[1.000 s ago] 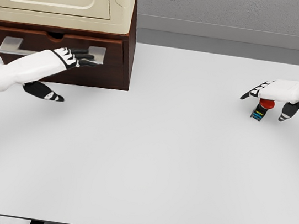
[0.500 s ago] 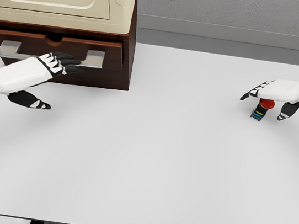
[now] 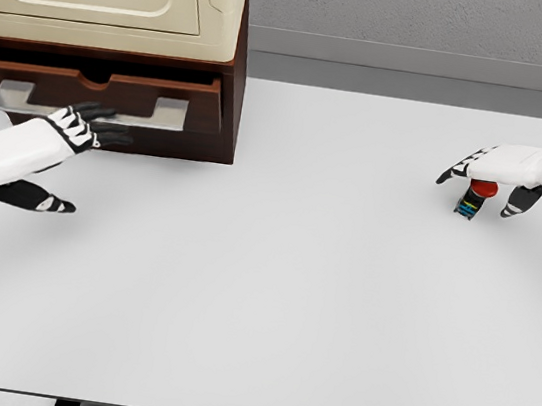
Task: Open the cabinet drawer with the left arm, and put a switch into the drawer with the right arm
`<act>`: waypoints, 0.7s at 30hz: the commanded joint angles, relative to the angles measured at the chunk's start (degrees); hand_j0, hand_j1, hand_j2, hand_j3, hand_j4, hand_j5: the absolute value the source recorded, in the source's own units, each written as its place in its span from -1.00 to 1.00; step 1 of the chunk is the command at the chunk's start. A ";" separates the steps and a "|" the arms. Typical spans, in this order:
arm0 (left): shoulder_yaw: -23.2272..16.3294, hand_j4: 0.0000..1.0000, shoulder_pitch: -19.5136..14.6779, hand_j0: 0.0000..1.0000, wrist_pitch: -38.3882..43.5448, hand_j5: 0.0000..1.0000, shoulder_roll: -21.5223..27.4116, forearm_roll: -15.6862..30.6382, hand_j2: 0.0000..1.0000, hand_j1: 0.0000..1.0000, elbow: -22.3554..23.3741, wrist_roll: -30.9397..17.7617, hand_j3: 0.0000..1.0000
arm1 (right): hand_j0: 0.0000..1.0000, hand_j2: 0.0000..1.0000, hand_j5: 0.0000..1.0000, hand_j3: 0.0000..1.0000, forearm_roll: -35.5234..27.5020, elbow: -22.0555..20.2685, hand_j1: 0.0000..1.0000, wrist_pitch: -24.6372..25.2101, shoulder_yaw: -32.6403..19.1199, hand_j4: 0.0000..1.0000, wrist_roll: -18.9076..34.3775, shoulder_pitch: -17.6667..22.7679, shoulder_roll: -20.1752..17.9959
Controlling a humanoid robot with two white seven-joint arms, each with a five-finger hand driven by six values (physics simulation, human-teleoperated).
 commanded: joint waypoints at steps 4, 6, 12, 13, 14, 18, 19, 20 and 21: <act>3.22 1.00 2.37 1.00 -0.67 1.00 0.13 -0.33 1.00 1.00 -0.52 0.19 1.00 | 0.79 0.79 0.79 0.79 -0.21 -0.05 0.79 0.13 -0.07 0.79 -0.02 0.00 -0.04; 4.28 1.00 3.69 1.00 -1.63 1.00 0.83 1.07 1.00 1.00 -0.52 0.19 1.00 | 0.73 0.73 0.73 0.73 -0.21 0.04 0.73 0.13 -0.07 0.73 -0.02 0.09 -0.04; 9.20 1.00 8.79 1.00 -2.45 1.00 0.83 1.16 1.00 1.00 -3.33 0.27 1.00 | 0.76 0.76 0.76 0.76 -0.29 0.04 0.76 0.13 -0.07 0.76 -0.02 0.00 -0.04; 9.90 1.00 9.49 1.00 -2.45 1.00 0.83 1.51 1.00 1.00 -4.03 0.27 1.00 | 0.76 0.76 0.76 0.76 -0.29 0.04 0.76 0.13 -0.07 0.76 -0.02 0.00 -0.04; 10.69 1.00 10.64 1.00 -2.45 1.00 0.83 1.86 1.00 1.00 -4.65 0.27 1.00 | 0.77 0.77 0.77 0.77 -0.29 0.04 0.77 0.13 -0.07 0.77 -0.02 0.00 -0.04; 13.42 1.00 12.31 1.00 -2.45 1.00 0.83 3.09 1.00 1.00 -5.35 0.27 1.00 | 0.76 0.76 0.76 0.76 -0.29 0.04 0.76 0.13 -0.07 0.76 -0.02 0.18 -0.04; 14.29 1.00 12.92 1.00 -2.45 1.00 0.83 3.09 1.00 1.00 -5.35 0.27 1.00 | 0.76 0.76 0.76 0.76 -0.29 0.04 0.76 0.13 -0.07 0.76 -0.02 0.18 -0.04; 15.35 1.00 13.27 1.00 -2.45 1.00 0.83 3.09 1.00 1.00 -5.35 0.27 1.00 | 0.76 0.76 0.76 0.76 -0.29 -0.05 0.76 0.13 -0.07 0.76 -0.02 0.18 -0.04; 16.41 1.00 13.27 1.00 -2.45 1.00 0.74 3.18 1.00 1.00 -5.35 0.27 1.00 | 0.75 0.75 0.75 0.75 -0.29 -0.05 0.75 0.13 -0.07 0.75 -0.02 0.18 -0.04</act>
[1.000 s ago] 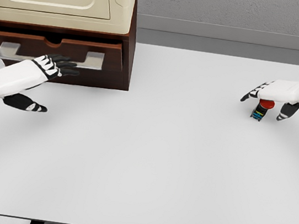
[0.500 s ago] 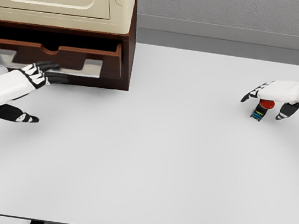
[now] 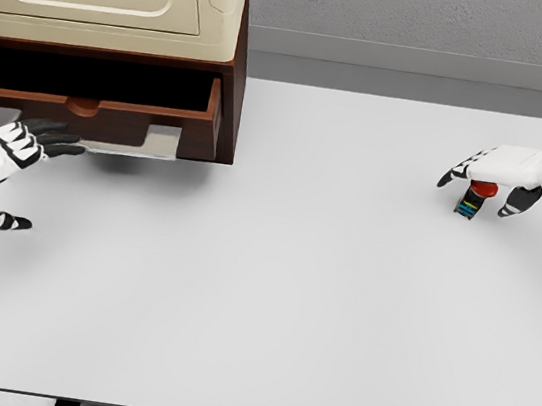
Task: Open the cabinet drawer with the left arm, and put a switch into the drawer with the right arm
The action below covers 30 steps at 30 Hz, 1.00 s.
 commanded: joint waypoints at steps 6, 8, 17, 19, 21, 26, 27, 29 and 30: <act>5.75 1.00 1.49 1.00 0.14 1.00 0.02 2.88 1.00 1.00 -0.20 0.00 1.00 | 0.67 0.67 0.67 0.67 -0.21 0.04 0.67 0.13 -0.16 0.67 -0.02 -0.09 -0.04; 7.24 1.00 1.49 1.00 0.14 1.00 -0.07 3.14 1.00 1.00 -0.20 0.00 1.00 | 0.51 0.51 0.51 0.51 -0.30 0.04 0.51 0.13 -0.16 0.51 -0.02 -0.09 -0.04; 8.22 1.00 -4.22 1.00 0.14 1.00 -2.09 5.25 1.00 1.00 -0.20 -0.27 1.00 | 0.31 0.31 0.31 0.31 -1.00 0.04 0.31 0.13 -0.42 0.31 -0.02 -0.09 -0.04; 7.87 1.00 -5.10 1.00 0.14 1.00 -2.80 5.16 1.00 1.00 -0.20 -0.27 1.00 | 0.31 0.31 0.31 0.31 -1.00 0.04 0.31 0.13 -0.42 0.31 -0.02 -0.09 -0.04; 7.51 1.00 -5.10 1.00 0.14 1.00 -3.67 5.16 1.00 1.00 -0.29 -0.36 1.00 | 0.32 0.32 0.32 0.32 -1.00 0.04 0.32 0.13 -0.42 0.32 -0.02 -0.09 -0.04; 5.93 1.00 -5.80 1.00 0.14 1.00 -6.75 4.90 1.00 1.00 -0.29 -0.44 1.00 | 0.26 0.26 0.26 0.26 -1.00 0.04 0.26 0.13 -0.42 0.26 -0.02 -0.09 -0.04; 6.11 1.00 -6.59 1.00 0.14 1.00 -8.51 4.98 1.00 1.00 -0.20 -0.44 1.00 | 0.23 0.23 0.23 0.23 -1.00 0.04 0.23 0.13 -0.42 0.23 -0.02 -0.09 -0.04; 7.33 1.00 -7.21 1.00 0.14 1.00 -11.14 4.90 1.00 1.00 -0.20 -0.44 1.00 | 0.17 0.17 0.17 0.17 -1.00 0.04 0.17 0.13 -0.42 0.17 -0.02 -0.17 -0.04; 9.00 1.00 -7.03 1.00 0.14 1.00 -11.76 4.90 1.00 1.00 -0.20 -0.44 1.00 | 0.07 0.07 0.07 0.07 -1.00 0.04 0.07 0.13 -0.42 0.07 -0.02 -0.18 -0.04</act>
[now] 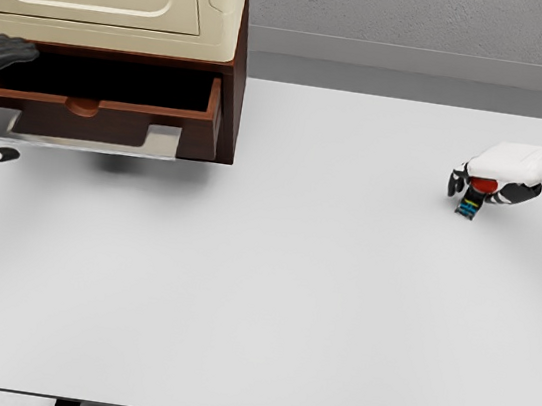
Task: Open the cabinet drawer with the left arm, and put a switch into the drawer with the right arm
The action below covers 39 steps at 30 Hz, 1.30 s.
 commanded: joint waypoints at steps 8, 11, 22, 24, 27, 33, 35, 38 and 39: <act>5.08 1.00 0.53 1.00 0.14 1.00 -8.17 0.76 1.00 1.00 0.00 0.12 1.00 | -0.31 -0.31 -0.31 -0.31 -0.32 -0.18 -0.31 0.13 -0.08 -0.31 -0.01 0.00 0.05; 4.99 1.00 0.70 1.00 0.14 1.00 -8.08 0.76 1.00 1.00 0.00 0.12 1.00 | -0.39 -0.39 -0.39 -0.39 -0.41 -0.62 -0.39 0.13 -0.25 -0.39 -0.01 -0.09 0.05; 1.82 1.00 0.70 1.00 0.14 1.00 -8.43 0.23 1.00 1.00 0.00 0.03 1.00 | -0.45 -0.45 -0.45 -0.45 -0.49 -15.73 -0.45 0.13 -2.36 -0.45 -0.01 -0.97 0.05; 1.82 1.00 0.62 1.00 0.14 1.00 -8.52 0.23 1.00 1.00 0.00 0.03 1.00 | -0.45 -0.45 -0.45 -0.45 -0.49 -19.34 -0.45 0.13 -2.98 -0.45 -0.01 -1.58 0.05; 1.82 1.00 0.62 1.00 0.14 1.00 -8.52 0.23 1.00 1.00 0.00 0.03 1.00 | -0.45 -0.45 -0.45 -0.45 -1.81 -24.00 -0.45 0.13 -2.98 -0.45 -0.01 -2.81 0.49; 1.82 1.00 0.53 1.00 0.14 1.00 -9.23 0.32 1.00 1.00 0.00 0.03 1.00 | -0.45 -0.45 -0.45 -0.45 -2.60 -28.04 -0.45 0.13 -2.98 -0.45 -0.01 -5.89 2.68; 1.82 1.00 0.53 1.00 0.14 1.00 -9.14 0.32 1.00 1.00 0.00 0.03 1.00 | -0.45 -0.45 -0.45 -0.45 -2.69 -28.04 -0.45 0.13 -3.06 -0.45 -0.01 -7.29 4.53; 1.82 1.00 0.53 1.00 0.14 1.00 -9.23 0.32 1.00 1.00 0.00 0.03 1.00 | -0.45 -0.45 -0.45 -0.45 -2.52 -27.87 -0.45 0.13 -2.89 -0.45 -0.01 -8.53 7.78; 1.82 1.00 0.61 1.00 0.14 1.00 -9.23 0.32 1.00 1.00 0.00 0.03 1.00 | -0.45 -0.45 -0.45 -0.45 -2.52 -27.78 -0.45 0.13 -2.89 -0.45 -0.01 -8.70 8.75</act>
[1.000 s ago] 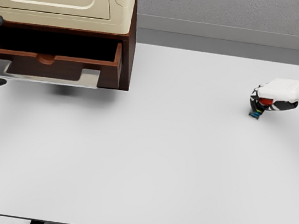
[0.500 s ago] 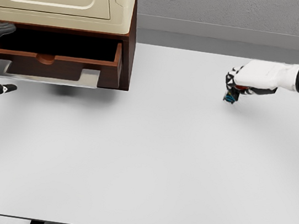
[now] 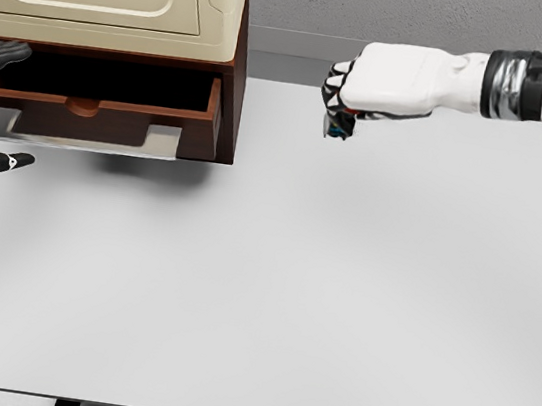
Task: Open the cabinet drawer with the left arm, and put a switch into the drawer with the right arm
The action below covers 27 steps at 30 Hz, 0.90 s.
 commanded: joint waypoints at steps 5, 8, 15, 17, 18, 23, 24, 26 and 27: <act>0.00 1.00 0.17 1.00 0.12 1.00 0.00 0.52 1.00 1.00 -0.02 0.03 1.00 | -0.45 -0.45 -0.45 -0.45 -0.15 0.29 -0.45 0.21 0.42 -0.45 -0.10 -2.28 6.34; 0.00 1.00 0.18 1.00 0.12 1.00 0.00 0.43 1.00 1.00 -0.02 0.03 1.00 | -0.45 -0.45 -0.45 -0.45 -0.15 0.21 -0.45 0.21 0.42 -0.45 -0.10 -3.42 7.31; 0.00 1.00 0.00 1.00 0.12 1.00 0.00 0.35 1.00 1.00 -0.02 0.03 1.00 | -0.45 -0.45 -0.45 -0.45 -0.24 0.21 -0.45 0.21 0.68 -0.45 -0.10 -7.38 11.00; 0.00 1.00 0.00 1.00 0.12 1.00 0.00 0.43 1.00 1.00 -0.02 0.03 1.00 | -0.45 -0.45 -0.45 -0.45 -0.24 0.21 -0.45 0.21 1.39 -0.45 -0.10 -7.73 12.49; 0.00 1.00 0.00 1.00 0.12 1.00 0.00 0.43 1.00 1.00 -0.02 0.03 1.00 | -0.45 -0.45 -0.45 -0.45 -0.24 0.21 -0.45 0.21 2.00 -0.45 -0.10 -8.08 13.28; 0.00 1.00 0.00 1.00 0.12 1.00 0.09 0.35 1.00 1.00 -0.02 0.03 1.00 | -0.44 -0.44 -0.44 -0.44 -0.24 0.21 -0.44 0.41 2.79 -0.44 -0.10 -9.23 16.27; 0.00 1.00 0.00 1.00 0.12 1.00 0.09 0.43 1.00 1.00 -0.02 0.03 1.00 | -0.44 -0.44 -0.44 -0.44 -0.24 0.29 -0.44 0.58 2.79 -0.44 -0.10 -9.23 16.97; 0.00 1.00 0.00 1.00 0.12 1.00 0.00 0.43 1.00 1.00 -0.02 0.03 1.00 | -0.45 -0.45 -0.45 -0.45 -0.15 1.08 -0.45 1.37 2.79 -0.45 -0.10 -9.32 18.56; 0.00 1.00 0.00 1.00 0.12 1.00 0.09 0.43 1.00 1.00 -0.02 0.03 1.00 | -0.45 -0.45 -0.45 -0.45 -0.15 2.75 -0.45 1.29 2.79 -0.45 -0.10 -9.32 19.52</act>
